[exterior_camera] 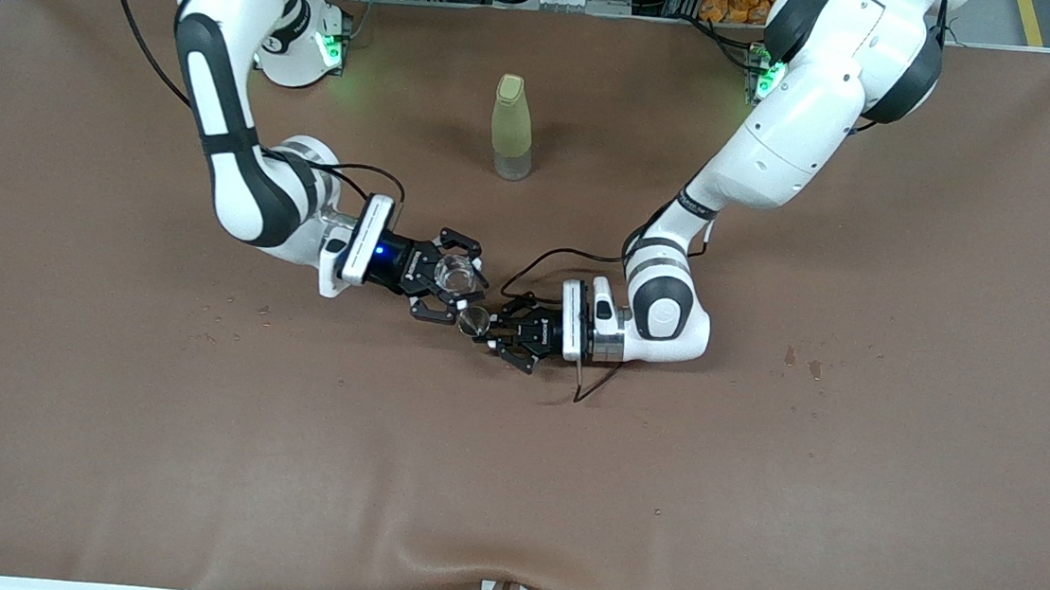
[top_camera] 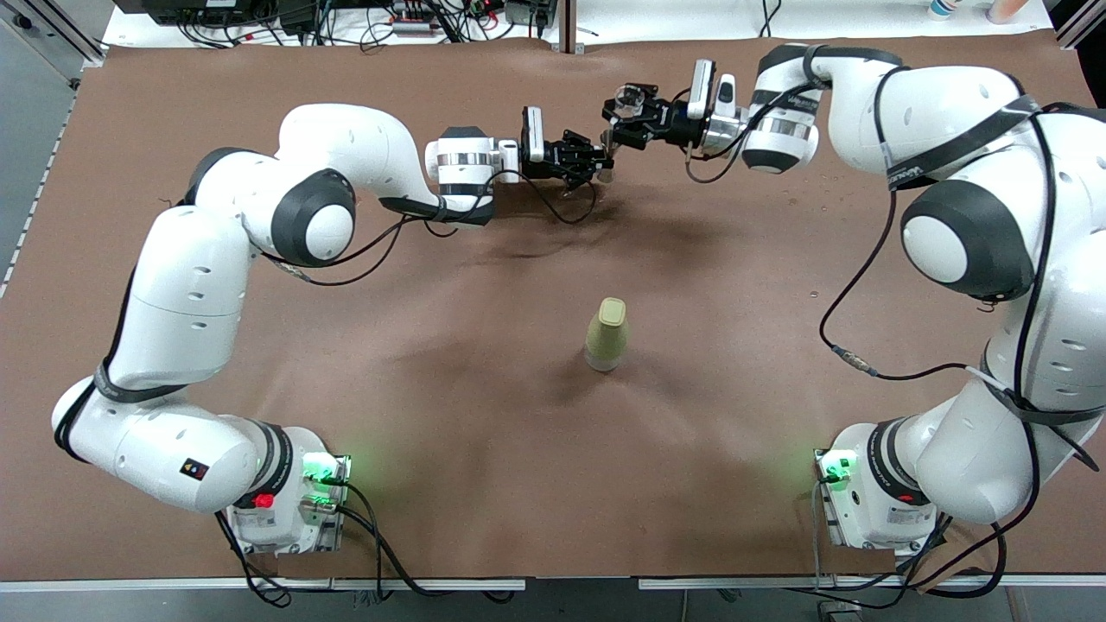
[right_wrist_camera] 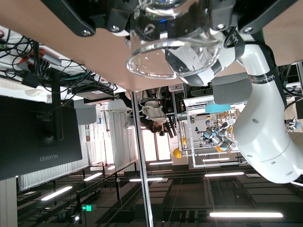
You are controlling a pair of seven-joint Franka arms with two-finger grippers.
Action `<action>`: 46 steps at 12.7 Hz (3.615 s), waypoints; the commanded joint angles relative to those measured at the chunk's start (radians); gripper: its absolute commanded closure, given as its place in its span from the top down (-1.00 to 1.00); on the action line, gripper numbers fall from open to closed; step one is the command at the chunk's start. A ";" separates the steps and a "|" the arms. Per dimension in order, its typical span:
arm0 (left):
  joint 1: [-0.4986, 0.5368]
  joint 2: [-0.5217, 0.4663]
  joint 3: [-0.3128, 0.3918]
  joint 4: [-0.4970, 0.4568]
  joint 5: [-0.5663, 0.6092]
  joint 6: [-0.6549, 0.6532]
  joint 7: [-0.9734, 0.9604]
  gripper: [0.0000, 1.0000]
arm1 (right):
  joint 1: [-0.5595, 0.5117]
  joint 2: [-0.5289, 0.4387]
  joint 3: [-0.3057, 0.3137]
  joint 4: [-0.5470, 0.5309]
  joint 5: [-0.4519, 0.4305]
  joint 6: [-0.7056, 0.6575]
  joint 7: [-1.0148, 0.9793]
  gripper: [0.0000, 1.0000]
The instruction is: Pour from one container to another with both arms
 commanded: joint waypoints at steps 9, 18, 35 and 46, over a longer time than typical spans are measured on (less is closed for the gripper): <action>0.001 -0.024 0.004 -0.018 -0.032 0.011 -0.022 -1.00 | 0.031 0.073 0.013 0.006 0.115 0.004 -0.110 -1.00; 0.001 -0.019 0.004 -0.018 -0.030 0.011 -0.017 -1.00 | 0.031 0.056 0.048 -0.019 0.142 0.006 0.100 -1.00; 0.001 -0.024 0.004 -0.055 -0.022 0.002 0.003 -1.00 | 0.047 -0.042 0.063 -0.080 0.132 0.092 0.618 -1.00; 0.024 -0.048 0.003 -0.102 -0.022 -0.044 0.021 -1.00 | 0.047 -0.040 0.077 -0.082 0.131 0.092 0.830 -1.00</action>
